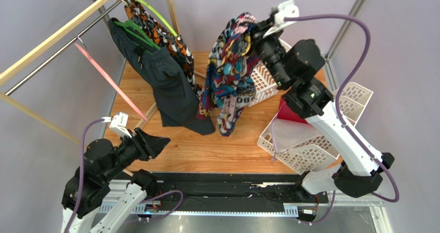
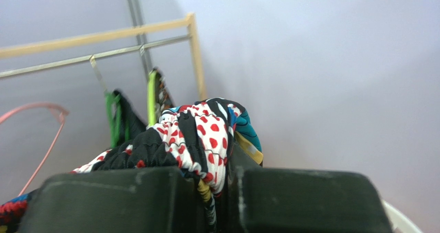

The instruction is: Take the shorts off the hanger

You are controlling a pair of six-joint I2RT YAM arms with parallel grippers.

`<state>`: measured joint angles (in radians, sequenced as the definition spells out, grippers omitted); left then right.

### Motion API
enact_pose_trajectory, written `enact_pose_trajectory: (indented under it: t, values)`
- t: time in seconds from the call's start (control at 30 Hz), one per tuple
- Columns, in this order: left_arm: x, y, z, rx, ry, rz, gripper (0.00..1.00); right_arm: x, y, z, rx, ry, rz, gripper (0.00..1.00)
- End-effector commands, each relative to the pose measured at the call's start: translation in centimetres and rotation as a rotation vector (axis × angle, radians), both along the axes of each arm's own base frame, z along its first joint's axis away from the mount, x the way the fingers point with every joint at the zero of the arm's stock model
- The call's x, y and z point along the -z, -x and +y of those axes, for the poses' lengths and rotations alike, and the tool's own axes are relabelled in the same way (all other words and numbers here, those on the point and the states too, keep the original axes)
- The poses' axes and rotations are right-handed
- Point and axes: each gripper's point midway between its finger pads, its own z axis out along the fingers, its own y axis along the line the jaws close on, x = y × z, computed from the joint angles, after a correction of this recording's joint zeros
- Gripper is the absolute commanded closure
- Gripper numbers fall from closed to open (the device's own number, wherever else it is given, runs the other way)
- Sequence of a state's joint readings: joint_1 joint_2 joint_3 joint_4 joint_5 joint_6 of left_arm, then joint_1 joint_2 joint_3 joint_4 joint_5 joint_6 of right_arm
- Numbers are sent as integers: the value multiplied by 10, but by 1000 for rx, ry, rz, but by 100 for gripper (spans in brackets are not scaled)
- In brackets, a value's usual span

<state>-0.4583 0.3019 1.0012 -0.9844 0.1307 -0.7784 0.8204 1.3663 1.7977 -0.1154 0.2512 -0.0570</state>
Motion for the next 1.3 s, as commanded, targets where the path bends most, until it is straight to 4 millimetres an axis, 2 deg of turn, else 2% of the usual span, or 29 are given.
enact_pose_trajectory:
  t: [0.0,0.13,0.2,0.23,0.4,0.47,0.6,0.73,0.77,0.97,1.13,1.27]
  values:
    - [-2,-3,-3,16,-5,-13,44,-70,-11,-32,34,-152,-128,100]
    - [-3,-1,-4,22,4,-17,44,-99,-27,-42,63,-205,-157,100]
    - [-3,1,-3,21,8,-19,44,-102,-37,-42,69,-206,-164,100]
    - [-2,2,-2,16,6,-15,44,-111,-35,-46,61,-228,-181,100]
    - [-2,8,2,8,15,-17,44,-122,-46,-54,42,-255,-217,100]
    - [-3,10,2,10,19,-19,44,-125,-56,-59,51,-258,-232,100]
    - [-4,11,3,8,27,-17,44,-118,-78,-63,61,-256,-197,100]
    - [-5,11,2,10,32,-17,44,-117,-90,-64,42,-260,-203,100]
    - [-6,11,2,10,33,-19,44,-114,-100,-65,53,-258,-200,100]
    - [-7,11,3,4,37,-14,44,-122,-101,-75,42,-264,-229,100]
    - [-9,11,2,5,38,-13,44,-143,-89,-86,47,-268,-321,100]
    - [-10,11,3,1,43,-13,44,-138,-100,-98,68,-270,-306,100]
